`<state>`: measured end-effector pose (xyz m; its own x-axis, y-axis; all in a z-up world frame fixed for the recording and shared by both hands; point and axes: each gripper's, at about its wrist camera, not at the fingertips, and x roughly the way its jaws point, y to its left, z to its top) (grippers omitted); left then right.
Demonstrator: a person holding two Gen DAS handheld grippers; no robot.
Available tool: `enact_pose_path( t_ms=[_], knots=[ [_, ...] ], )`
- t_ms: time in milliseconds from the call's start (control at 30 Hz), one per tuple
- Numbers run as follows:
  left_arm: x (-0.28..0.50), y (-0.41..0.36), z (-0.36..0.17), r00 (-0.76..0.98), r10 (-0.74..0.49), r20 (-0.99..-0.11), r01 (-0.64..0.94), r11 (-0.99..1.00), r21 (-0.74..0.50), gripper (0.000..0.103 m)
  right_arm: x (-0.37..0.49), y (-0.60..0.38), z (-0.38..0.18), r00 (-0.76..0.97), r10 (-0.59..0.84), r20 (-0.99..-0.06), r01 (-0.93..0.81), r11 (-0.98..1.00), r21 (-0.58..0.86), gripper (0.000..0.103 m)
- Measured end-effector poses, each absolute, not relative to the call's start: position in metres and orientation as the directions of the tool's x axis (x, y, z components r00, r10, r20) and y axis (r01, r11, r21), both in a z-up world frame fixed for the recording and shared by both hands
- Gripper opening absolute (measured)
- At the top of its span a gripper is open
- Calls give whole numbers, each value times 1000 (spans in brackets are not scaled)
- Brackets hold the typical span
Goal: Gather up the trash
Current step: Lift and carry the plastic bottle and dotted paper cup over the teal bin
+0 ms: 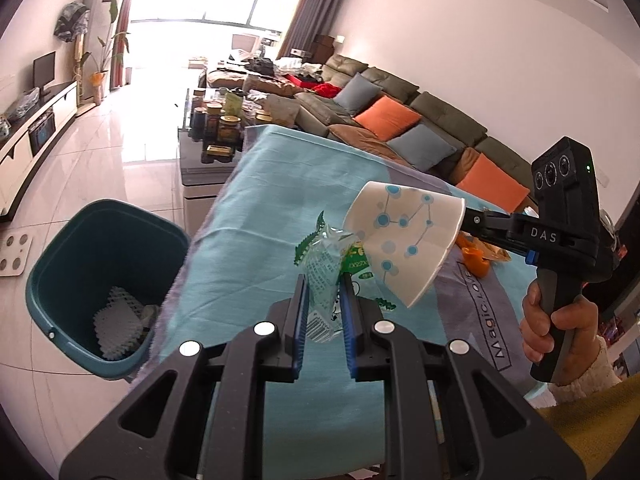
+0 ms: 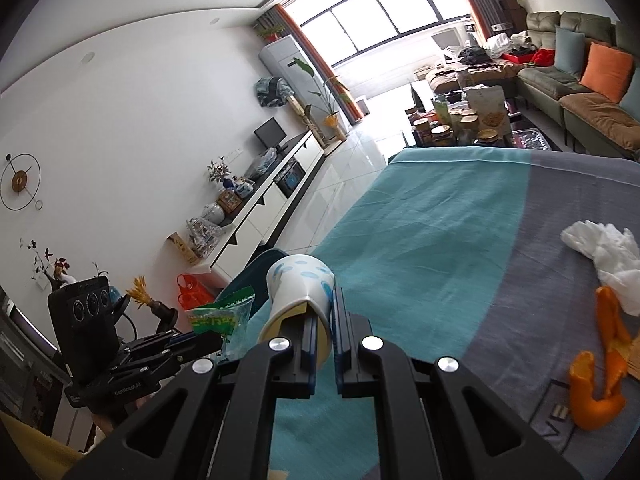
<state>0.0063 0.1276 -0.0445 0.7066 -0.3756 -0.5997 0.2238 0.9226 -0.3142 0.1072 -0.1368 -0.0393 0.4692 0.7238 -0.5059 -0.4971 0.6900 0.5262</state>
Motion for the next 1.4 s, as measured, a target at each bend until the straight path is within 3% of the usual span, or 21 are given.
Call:
enact_pose_path(
  t_ms=[1400],
  knots=[
    [-3, 217, -39, 783, -170, -599, -23, 953, -302, 16, 142, -4, -37, 282, 798, -533, -632, 573, 522, 6]
  ],
)
